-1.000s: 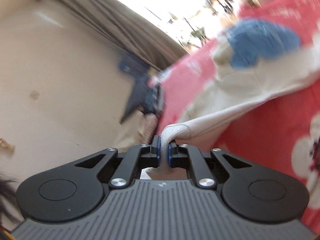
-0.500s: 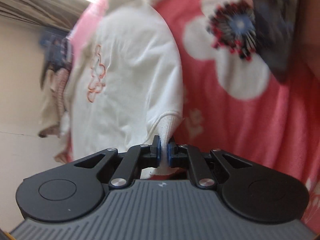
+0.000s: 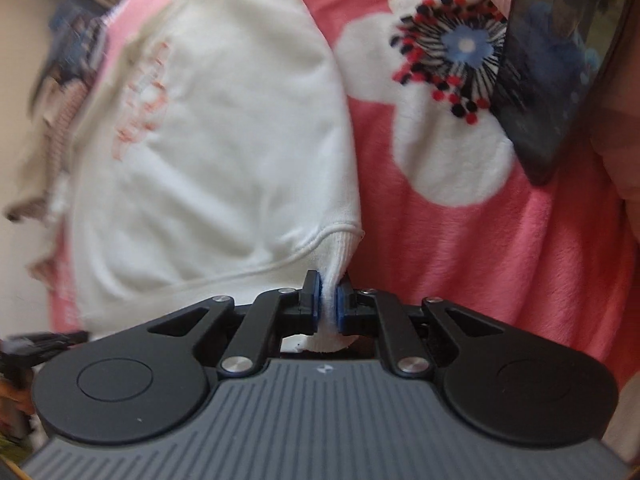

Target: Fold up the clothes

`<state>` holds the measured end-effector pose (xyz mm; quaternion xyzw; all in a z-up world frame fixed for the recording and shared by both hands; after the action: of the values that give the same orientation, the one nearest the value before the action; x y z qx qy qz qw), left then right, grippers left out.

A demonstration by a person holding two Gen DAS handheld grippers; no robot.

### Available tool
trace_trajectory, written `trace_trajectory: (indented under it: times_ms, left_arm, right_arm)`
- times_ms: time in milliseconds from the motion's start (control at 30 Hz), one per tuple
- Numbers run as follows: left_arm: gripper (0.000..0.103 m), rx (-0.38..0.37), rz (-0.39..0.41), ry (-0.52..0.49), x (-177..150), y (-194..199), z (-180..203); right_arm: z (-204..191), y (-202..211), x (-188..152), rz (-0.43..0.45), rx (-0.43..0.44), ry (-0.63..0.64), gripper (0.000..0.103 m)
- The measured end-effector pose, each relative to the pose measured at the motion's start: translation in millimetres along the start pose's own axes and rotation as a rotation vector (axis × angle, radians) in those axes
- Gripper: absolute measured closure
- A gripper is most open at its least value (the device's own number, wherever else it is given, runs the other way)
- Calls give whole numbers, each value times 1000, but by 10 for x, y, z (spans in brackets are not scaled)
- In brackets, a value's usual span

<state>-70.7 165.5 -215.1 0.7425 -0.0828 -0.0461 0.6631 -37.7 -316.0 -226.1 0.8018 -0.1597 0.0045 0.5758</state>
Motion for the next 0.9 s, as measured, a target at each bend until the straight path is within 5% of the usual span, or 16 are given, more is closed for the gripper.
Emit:
trace_trajectory:
  times_ms: [100, 200, 367, 533, 600, 700, 767, 900]
  left_arm:
    - [78, -30, 23, 16, -26, 149, -118]
    - [78, -48, 77, 39, -57, 391, -276]
    - [73, -135, 182, 123, -140, 608, -456]
    - [69, -137, 239, 137, 153, 296, -297]
    - [69, -107, 180, 100, 221, 36, -188]
    - [64, -81, 117, 63, 172, -90, -117]
    - [65, -86, 106, 63, 144, -62, -147]
    - [68, -136, 189, 109, 147, 236, -296]
  right_arm:
    - [84, -61, -54, -2, -97, 29, 91]
    - [193, 182, -86, 46, -108, 1, 88]
    - [38, 612, -49, 191, 29, 49, 86]
    - [-477, 367, 229, 245, 44, 181, 86]
    - [-599, 202, 311, 255, 62, 222, 86]
    - [-611, -137, 335, 151, -6, 247, 87]
    - [-478, -385, 252, -6, -51, 235, 89]
    - [-440, -260, 216, -75, -86, 252, 88]
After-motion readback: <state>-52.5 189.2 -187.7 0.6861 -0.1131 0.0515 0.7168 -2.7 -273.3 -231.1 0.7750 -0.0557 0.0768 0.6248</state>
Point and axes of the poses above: each gripper's, at about its wrist camera, not at the fingertips, and y roughly against the way its jaws point, z to its right, x to its top, the point moved 4 cm from there along -y, roughly the way its jaws point, and after that the axes turned 3 degrees about y, right-handed, at the moved point
